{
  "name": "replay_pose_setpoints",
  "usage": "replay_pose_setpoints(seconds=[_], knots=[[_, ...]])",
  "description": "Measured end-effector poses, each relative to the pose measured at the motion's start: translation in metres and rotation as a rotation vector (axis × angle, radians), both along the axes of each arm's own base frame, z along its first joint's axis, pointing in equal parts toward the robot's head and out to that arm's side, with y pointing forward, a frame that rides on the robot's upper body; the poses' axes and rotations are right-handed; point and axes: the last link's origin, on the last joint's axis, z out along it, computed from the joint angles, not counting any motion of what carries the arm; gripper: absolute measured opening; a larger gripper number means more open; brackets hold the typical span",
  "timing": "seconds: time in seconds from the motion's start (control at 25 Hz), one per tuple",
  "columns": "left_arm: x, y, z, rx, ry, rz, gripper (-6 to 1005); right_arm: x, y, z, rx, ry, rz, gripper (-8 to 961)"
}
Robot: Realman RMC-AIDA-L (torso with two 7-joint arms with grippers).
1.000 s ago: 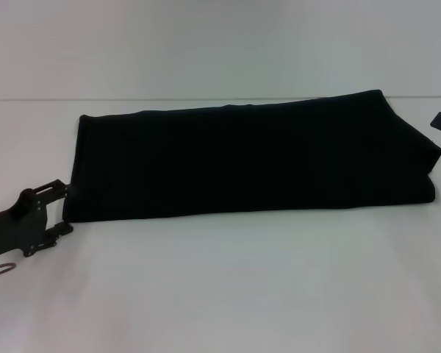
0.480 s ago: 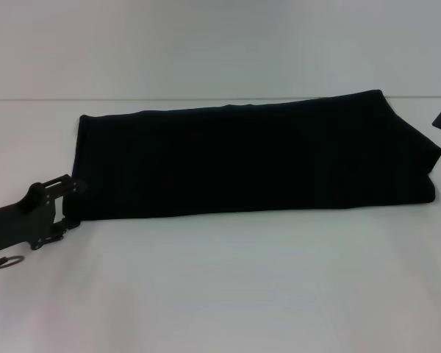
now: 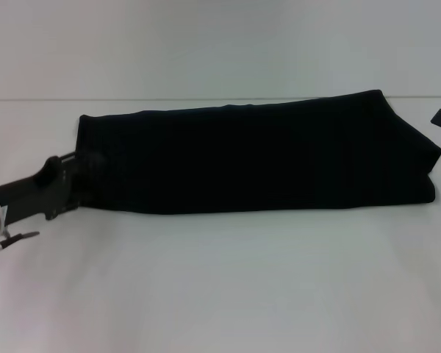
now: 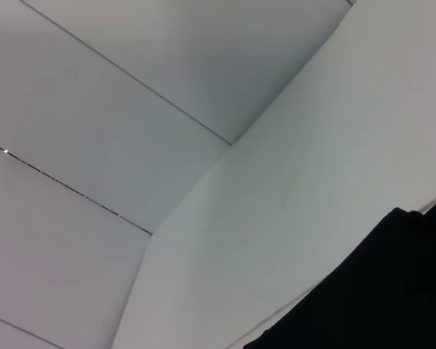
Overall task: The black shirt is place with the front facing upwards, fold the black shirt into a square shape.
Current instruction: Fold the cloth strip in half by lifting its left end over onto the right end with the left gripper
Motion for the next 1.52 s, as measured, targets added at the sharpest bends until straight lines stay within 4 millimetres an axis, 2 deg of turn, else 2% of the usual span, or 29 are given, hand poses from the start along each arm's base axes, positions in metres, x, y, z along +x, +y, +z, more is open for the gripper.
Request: replay_pose_setpoints(seconds=[0.2, 0.48, 0.68, 1.04, 1.52], knots=[[-0.002, -0.004, 0.005, 0.020, -0.020, -0.012, 785, 0.001, -0.001, 0.000, 0.001, 0.001, -0.003, 841], [-0.027, -0.028, 0.012, 0.001, -0.052, 0.081, 785, 0.002, -0.002, 0.000, -0.001, 0.003, -0.007, 838], [-0.035, -0.035, 0.012, -0.015, -0.048, 0.123, 786, 0.002, -0.002, 0.000, -0.003, 0.003, -0.008, 835], [-0.034, -0.027, 0.007, -0.025, -0.021, 0.159, 784, 0.003, -0.002, -0.001, -0.004, 0.004, -0.009, 831], [-0.019, -0.008, -0.005, -0.050, 0.007, 0.129, 782, 0.004, -0.003, -0.001, -0.003, 0.005, -0.011, 825]])
